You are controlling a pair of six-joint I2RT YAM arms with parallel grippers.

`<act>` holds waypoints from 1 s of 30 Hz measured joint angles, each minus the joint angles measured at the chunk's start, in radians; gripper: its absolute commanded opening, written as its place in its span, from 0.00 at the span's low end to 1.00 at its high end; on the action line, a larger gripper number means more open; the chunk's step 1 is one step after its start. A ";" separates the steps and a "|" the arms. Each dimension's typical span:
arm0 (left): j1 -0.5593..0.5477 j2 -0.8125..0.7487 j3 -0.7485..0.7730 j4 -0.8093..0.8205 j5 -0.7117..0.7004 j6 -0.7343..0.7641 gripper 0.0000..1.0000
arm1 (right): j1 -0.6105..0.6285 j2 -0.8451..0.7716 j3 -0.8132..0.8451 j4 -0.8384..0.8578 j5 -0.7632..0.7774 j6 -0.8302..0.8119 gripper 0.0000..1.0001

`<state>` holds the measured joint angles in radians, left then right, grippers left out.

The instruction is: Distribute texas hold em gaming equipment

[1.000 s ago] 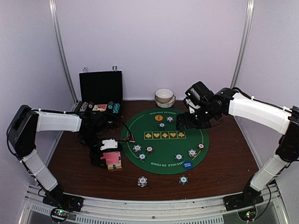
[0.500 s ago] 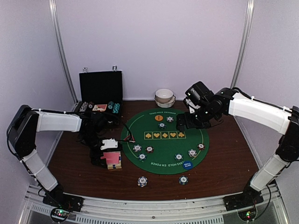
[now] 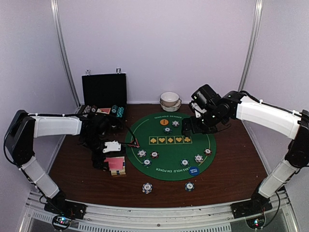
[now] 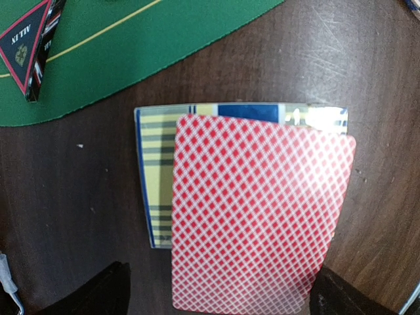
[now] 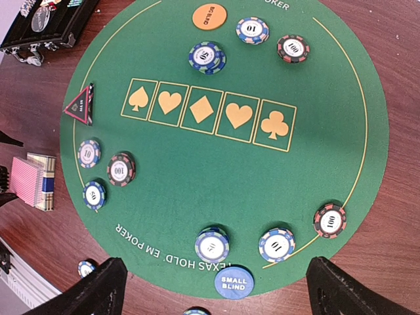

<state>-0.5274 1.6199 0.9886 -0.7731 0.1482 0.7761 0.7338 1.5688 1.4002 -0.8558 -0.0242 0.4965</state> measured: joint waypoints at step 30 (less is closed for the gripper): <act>0.000 0.063 0.012 -0.001 -0.015 0.063 0.98 | 0.002 0.000 -0.014 0.001 -0.026 -0.003 1.00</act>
<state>-0.5274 1.6833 1.0008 -0.7738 0.1333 0.8387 0.7357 1.5692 1.3865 -0.8551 -0.0498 0.4934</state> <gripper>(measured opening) 0.975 0.995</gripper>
